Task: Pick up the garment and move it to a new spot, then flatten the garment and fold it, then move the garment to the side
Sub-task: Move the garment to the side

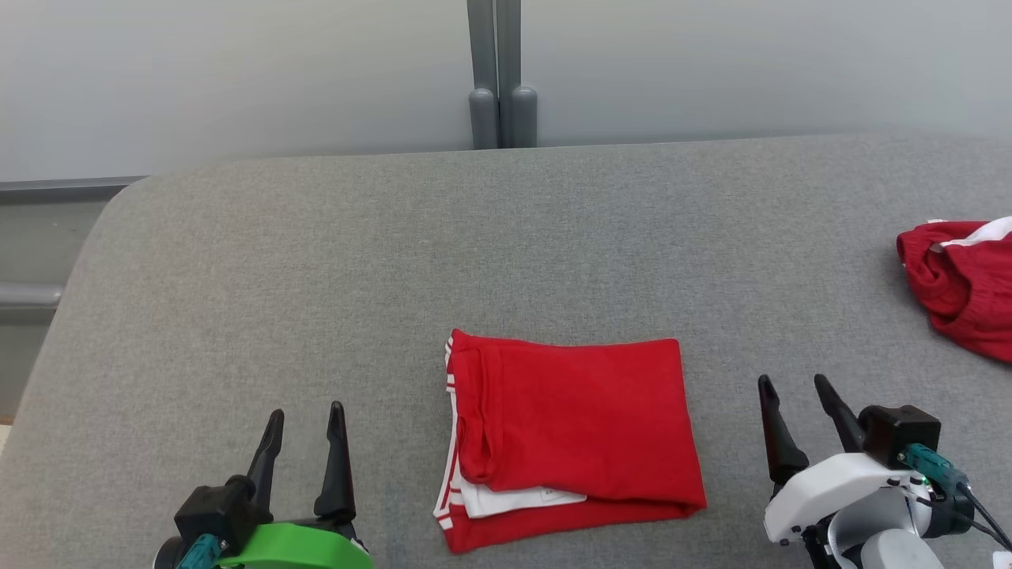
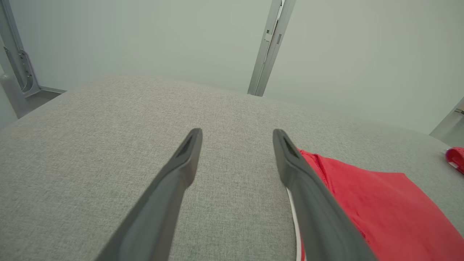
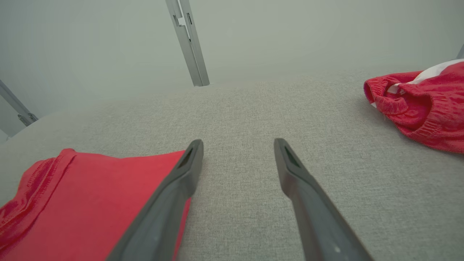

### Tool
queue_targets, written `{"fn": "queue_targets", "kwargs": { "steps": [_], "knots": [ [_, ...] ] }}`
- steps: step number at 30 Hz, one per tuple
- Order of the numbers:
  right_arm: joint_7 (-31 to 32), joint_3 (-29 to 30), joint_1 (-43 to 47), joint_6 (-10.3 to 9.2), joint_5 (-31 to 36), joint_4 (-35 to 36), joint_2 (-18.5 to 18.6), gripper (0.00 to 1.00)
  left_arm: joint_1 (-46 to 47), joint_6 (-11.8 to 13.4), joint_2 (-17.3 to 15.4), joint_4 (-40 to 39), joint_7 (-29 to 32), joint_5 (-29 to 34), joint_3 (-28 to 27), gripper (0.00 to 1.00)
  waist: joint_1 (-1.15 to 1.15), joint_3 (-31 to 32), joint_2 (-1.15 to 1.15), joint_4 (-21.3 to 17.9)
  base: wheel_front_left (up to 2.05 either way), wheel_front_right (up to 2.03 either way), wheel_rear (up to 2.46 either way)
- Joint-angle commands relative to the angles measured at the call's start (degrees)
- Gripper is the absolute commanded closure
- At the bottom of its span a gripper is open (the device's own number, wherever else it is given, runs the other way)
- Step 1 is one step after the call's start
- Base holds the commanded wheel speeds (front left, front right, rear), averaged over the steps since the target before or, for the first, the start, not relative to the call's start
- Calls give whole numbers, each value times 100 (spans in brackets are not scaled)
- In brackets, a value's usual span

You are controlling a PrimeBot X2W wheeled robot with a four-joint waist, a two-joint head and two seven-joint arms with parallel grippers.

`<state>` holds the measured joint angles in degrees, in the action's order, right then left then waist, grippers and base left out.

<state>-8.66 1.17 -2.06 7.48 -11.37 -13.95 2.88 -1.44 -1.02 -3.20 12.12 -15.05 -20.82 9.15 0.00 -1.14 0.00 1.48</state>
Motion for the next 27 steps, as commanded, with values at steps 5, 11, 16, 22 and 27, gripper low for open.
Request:
{"fn": "queue_targets", "kwargs": {
  "steps": [5, 11, 16, 22, 27],
  "knots": [
    [782, -180, -331, 1, -191, -562, 29, 0, 24, -39, 7, 32, -14, 48, 77, 0, 0, -126, 0, 206, 0, 0, 0],
    [1221, -489, -675, 1, -667, -1035, 85, 0, 109, -14, 15, 35, -15, 48, 95, 0, 0, -290, 0, 462, 0, 0, 0],
    [1500, -647, -892, 1, -885, -1387, 151, 0, 148, -12, 21, 22, -14, 38, 71, 0, 0, -369, 0, 598, 0, 0, 0],
    [1700, -959, -1104, 1, -1208, -1626, 218, 45, 172, 0, 25, -12, -14, 30, 33, 0, 0, -437, 0, 622, 0, 0, 0],
    [1561, -1118, -1285, 1, -1335, -1674, 340, 100, 190, -3, 26, -41, -15, 36, 14, 0, 0, -500, 0, 496, 0, 0, 0]
  ]
}}
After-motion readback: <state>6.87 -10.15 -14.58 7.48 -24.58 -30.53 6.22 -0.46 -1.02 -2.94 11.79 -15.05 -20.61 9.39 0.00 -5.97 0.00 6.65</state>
